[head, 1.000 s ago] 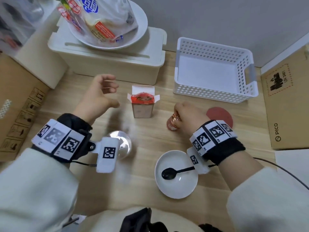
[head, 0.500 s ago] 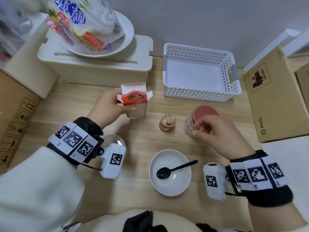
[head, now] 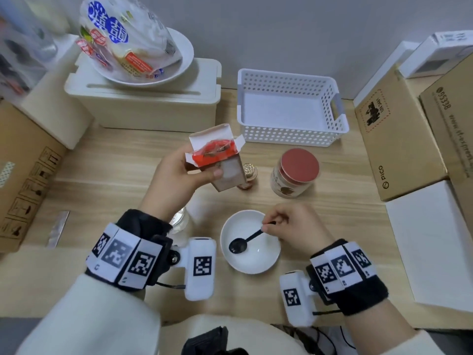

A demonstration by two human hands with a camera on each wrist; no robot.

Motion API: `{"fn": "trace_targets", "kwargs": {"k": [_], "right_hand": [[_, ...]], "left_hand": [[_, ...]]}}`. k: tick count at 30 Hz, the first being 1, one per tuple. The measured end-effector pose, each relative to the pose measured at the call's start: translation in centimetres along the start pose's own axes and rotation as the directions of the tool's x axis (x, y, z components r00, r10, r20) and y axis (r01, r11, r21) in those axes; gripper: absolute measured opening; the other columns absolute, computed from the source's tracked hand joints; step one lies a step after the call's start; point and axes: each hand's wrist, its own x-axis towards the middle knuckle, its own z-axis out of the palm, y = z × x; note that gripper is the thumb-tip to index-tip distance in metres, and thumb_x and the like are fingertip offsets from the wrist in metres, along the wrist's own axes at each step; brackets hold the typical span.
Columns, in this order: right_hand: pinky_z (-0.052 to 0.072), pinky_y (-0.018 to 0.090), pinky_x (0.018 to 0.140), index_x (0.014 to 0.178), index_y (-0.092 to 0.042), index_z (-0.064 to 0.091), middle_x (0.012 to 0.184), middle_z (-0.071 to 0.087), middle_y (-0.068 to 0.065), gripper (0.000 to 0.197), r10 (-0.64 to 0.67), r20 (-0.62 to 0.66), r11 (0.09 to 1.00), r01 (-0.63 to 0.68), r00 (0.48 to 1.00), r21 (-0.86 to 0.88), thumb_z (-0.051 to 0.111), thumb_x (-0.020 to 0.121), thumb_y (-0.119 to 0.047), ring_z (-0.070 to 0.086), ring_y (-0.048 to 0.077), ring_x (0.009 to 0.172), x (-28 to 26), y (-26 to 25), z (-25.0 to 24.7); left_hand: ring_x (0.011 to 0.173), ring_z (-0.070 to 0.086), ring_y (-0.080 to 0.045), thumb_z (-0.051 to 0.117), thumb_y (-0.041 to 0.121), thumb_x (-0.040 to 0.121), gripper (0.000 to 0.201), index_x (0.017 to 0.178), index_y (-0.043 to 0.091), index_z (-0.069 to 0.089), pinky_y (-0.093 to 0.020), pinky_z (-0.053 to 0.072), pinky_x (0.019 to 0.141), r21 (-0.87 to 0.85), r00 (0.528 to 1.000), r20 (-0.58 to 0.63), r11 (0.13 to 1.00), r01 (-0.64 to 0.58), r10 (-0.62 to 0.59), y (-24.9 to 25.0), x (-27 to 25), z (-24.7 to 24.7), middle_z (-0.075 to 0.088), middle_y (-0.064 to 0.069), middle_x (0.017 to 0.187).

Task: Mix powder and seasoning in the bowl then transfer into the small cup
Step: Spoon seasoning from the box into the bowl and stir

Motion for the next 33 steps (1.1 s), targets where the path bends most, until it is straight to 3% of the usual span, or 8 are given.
{"fn": "trace_targets", "kwargs": {"k": [2, 5, 12, 14, 22, 25, 29, 33], "right_hand": [[0.045, 0.016, 0.052, 0.068, -0.022, 0.066, 0.061, 0.054, -0.001, 0.016, -0.041, 0.062, 0.994, 0.034, 0.997, 0.107, 0.073, 0.074, -0.009, 0.049, 0.001, 0.045, -0.3, -0.8, 1.2], [0.05, 0.028, 0.065, 0.076, -0.013, 0.07, 0.068, 0.064, -0.002, 0.004, -0.099, 0.153, 0.995, 0.094, 0.983, 0.043, 0.067, 0.079, -0.013, 0.056, 0.009, 0.055, -0.6, -1.1, 2.7], [0.05, 0.027, 0.064, 0.071, -0.025, 0.069, 0.065, 0.066, -0.012, 0.02, -0.031, -0.134, 0.967, 0.064, 0.991, 0.248, 0.067, 0.079, -0.007, 0.058, 0.009, 0.058, -0.3, 1.6, 0.9], [0.05, 0.026, 0.065, 0.069, -0.032, 0.068, 0.062, 0.066, -0.016, 0.024, -0.022, -0.171, 0.986, 0.05, 0.985, 0.157, 0.069, 0.078, -0.009, 0.057, 0.004, 0.059, -0.3, 2.4, 0.6], [0.045, 0.011, 0.056, 0.072, -0.024, 0.068, 0.062, 0.068, -0.005, 0.018, -0.044, -0.245, 0.945, 0.121, 0.968, 0.305, 0.066, 0.08, -0.008, 0.058, 0.002, 0.052, -1.4, 2.3, -2.0], [0.049, 0.012, 0.058, 0.078, -0.015, 0.066, 0.059, 0.07, -0.008, 0.009, -0.145, -0.444, 0.822, 0.358, 0.884, 0.443, 0.061, 0.081, -0.008, 0.062, 0.003, 0.054, -2.7, -0.7, -3.8], [0.051, 0.02, 0.068, 0.084, -0.013, 0.062, 0.069, 0.071, -0.013, 0.016, -0.361, -0.646, 0.644, 0.681, 0.672, 0.348, 0.058, 0.08, -0.028, 0.066, 0.007, 0.064, -4.6, -4.7, -5.5], [0.052, 0.021, 0.067, 0.084, -0.013, 0.064, 0.077, 0.069, -0.01, 0.016, -0.494, -0.589, 0.555, 0.754, 0.639, 0.353, 0.061, 0.079, -0.028, 0.066, 0.012, 0.066, -5.2, -6.3, -5.0]], "left_hand": [[0.08, 0.066, 0.001, 0.072, -0.003, 0.071, 0.032, 0.089, 0.023, 0.066, -0.012, 0.05, 0.072, -0.004, 1.0, -0.017, 1.0, -0.006, 0.006, -0.3, -0.6, 0.0, 0.072, 0.015, 0.077], [0.079, 0.065, -0.001, 0.073, -0.001, 0.072, 0.03, 0.092, 0.02, 0.066, -0.011, 0.048, 0.071, 0.019, 0.999, -0.043, 1.0, -0.024, 0.025, -0.5, -1.4, -0.1, 0.07, 0.01, 0.085], [0.09, 0.064, -0.014, 0.073, 0.002, 0.073, 0.032, 0.096, 0.022, 0.065, -0.022, 0.049, 0.08, 0.06, 0.996, -0.086, 0.998, 0.01, -0.005, -2.1, -2.8, 0.2, 0.07, 0.004, 0.093], [0.087, 0.064, -0.008, 0.073, 0.002, 0.073, 0.033, 0.099, 0.02, 0.065, -0.014, 0.048, 0.075, 0.083, 0.996, -0.085, 0.997, 0.003, 0.004, -2.1, -3.2, 0.3, 0.07, 0.007, 0.092], [0.077, 0.061, 0.01, 0.073, 0.001, 0.071, 0.04, 0.093, 0.033, 0.064, -0.004, 0.044, 0.068, 0.124, 0.994, -0.095, 0.991, -0.043, 0.055, -1.4, -4.0, 0.4, 0.068, 0.019, 0.087], [0.08, 0.063, 0.006, 0.072, 0.0, 0.071, 0.044, 0.09, 0.039, 0.063, -0.004, 0.043, 0.067, 0.162, 0.997, -0.057, 0.986, -0.047, 0.057, -1.4, -4.1, 0.4, 0.069, 0.027, 0.078], [0.084, 0.063, 0.003, 0.073, 0.003, 0.073, 0.043, 0.093, 0.039, 0.063, -0.006, 0.044, 0.068, 0.258, 0.995, 0.033, 0.961, -0.102, 0.097, -1.4, -4.3, 0.7, 0.069, 0.022, 0.087], [0.088, 0.062, 0.0, 0.072, 0.004, 0.074, 0.033, 0.099, 0.025, 0.068, -0.01, 0.048, 0.071, 0.262, 0.991, 0.086, 0.957, -0.125, 0.106, -1.1, -4.3, 0.9, 0.071, 0.012, 0.094]]}}
